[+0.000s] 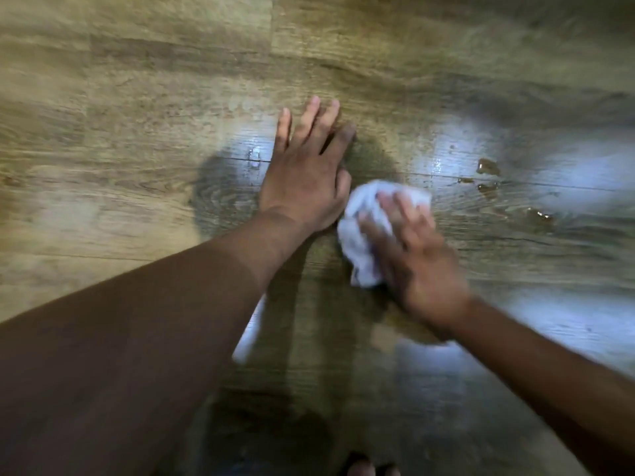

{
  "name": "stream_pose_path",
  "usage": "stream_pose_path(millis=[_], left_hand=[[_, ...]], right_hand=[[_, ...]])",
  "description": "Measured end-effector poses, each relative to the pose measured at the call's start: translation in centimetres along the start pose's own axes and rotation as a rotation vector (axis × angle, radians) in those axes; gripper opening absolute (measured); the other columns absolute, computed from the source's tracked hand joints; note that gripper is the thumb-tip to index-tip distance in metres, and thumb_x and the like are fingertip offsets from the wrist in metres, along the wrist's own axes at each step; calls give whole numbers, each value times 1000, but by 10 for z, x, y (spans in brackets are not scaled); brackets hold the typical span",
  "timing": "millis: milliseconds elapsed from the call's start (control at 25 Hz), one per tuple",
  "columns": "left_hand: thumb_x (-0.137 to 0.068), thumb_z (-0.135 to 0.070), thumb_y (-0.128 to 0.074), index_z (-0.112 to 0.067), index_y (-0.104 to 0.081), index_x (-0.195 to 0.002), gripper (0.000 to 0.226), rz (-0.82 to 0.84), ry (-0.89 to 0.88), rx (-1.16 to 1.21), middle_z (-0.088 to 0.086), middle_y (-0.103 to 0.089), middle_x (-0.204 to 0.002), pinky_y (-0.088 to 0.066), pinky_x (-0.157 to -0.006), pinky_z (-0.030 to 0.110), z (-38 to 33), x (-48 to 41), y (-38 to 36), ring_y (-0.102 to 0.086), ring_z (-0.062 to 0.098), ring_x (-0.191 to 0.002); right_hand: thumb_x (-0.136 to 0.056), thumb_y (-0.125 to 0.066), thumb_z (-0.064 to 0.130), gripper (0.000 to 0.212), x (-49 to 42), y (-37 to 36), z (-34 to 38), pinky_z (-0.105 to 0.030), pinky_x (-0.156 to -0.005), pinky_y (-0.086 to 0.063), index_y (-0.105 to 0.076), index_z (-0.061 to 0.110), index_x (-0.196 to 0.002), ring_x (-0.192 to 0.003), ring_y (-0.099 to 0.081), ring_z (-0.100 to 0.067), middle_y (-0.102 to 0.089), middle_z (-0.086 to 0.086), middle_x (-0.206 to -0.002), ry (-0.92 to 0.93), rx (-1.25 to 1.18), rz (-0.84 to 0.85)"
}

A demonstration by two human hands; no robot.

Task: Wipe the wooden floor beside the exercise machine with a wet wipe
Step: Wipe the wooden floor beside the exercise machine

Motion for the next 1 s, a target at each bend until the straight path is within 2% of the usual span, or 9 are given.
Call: stream_pose_path(millis=[80, 200, 320, 480, 560, 640, 800, 920, 1000], left_hand=[[-85, -32, -36, -18, -41, -146, 62, -37, -6, 5, 8, -31, -159, -6, -121, 52, -1, 0, 4, -18, 29, -149], [-85, -30, -38, -17, -43, -144, 60, -70, -42, 5, 9, -35, -156, -8, -120, 52, -4, 2, 1, -23, 30, -147], [-86, -32, -36, -17, -41, -146, 62, -45, -20, 2, 8, -32, -158, -6, -121, 50, -1, 1, 2, -20, 29, -148], [-84, -33, -33, -18, -40, -146, 64, -28, -3, 1, 7, -28, -159, -4, -121, 50, -2, 0, 2, -16, 29, -149], [-84, -33, -34, -17, -40, -146, 64, -31, -11, 10, 8, -29, -159, -3, -122, 50, -1, 0, 2, -16, 29, -149], [-85, -33, -35, -16, -40, -146, 63, -34, -7, 19, 8, -30, -159, -3, -121, 50, -2, 1, 3, -18, 29, -149], [-87, -35, -35, -18, -39, -147, 63, -50, -5, 21, 6, -30, -159, -4, -122, 48, -3, 3, 3, -18, 27, -149], [-87, -33, -38, -18, -41, -145, 60, -52, 5, 12, 7, -30, -159, -5, -122, 49, -4, 2, 4, -18, 27, -149], [-87, -32, -39, -17, -41, -145, 60, -38, -3, 14, 7, -29, -159, -5, -122, 50, -2, 0, 2, -16, 28, -150]], right_hand=[[-101, -33, 25, 53, -85, 20, -47, -55, -120, -10, -30, 15, -153, -148, -17, -45, -22, -25, -159, -180, -19, -77], [-105, -27, 28, 52, -154, 38, -86, -48, -122, 0, -23, 20, -156, -152, -3, -36, -8, -17, -164, -341, -16, -85], [-101, -28, 30, 54, -83, 17, -42, -54, -122, -9, -28, 17, -154, -151, -11, -39, -15, -20, -162, -333, -1, -119], [-94, -38, 29, 64, 59, 1, 39, -54, -120, -13, -21, 15, -155, -150, -13, -38, -18, -21, -160, -110, 6, 88], [-98, -31, 32, 61, 24, 8, 13, -53, -122, -11, -22, 12, -155, -150, -12, -40, -16, -24, -160, -139, 10, 102], [-101, -20, 36, 60, -56, 21, -24, -52, -122, -6, -21, 10, -155, -150, -6, -41, -10, -25, -161, -266, 22, -7], [-105, -22, 35, 57, -159, 46, -85, -49, -123, -2, -13, 16, -157, -152, 2, -36, 0, -20, -164, -403, 11, -14], [-104, -21, 37, 58, -89, 25, -46, -51, -123, -2, -14, 15, -157, -152, 0, -38, -3, -22, -163, -419, 0, -35], [-104, -23, 38, 59, -5, 7, 11, -54, -122, -7, -15, 14, -157, -151, -2, -40, -6, -24, -162, -297, -8, 35]])
Point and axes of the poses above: each hand's wrist, its own x-axis away from the middle knuckle, its own y-axis out of the back of the hand, z = x × y, the point moved 2 cm from there along -x, towards the middle knuckle
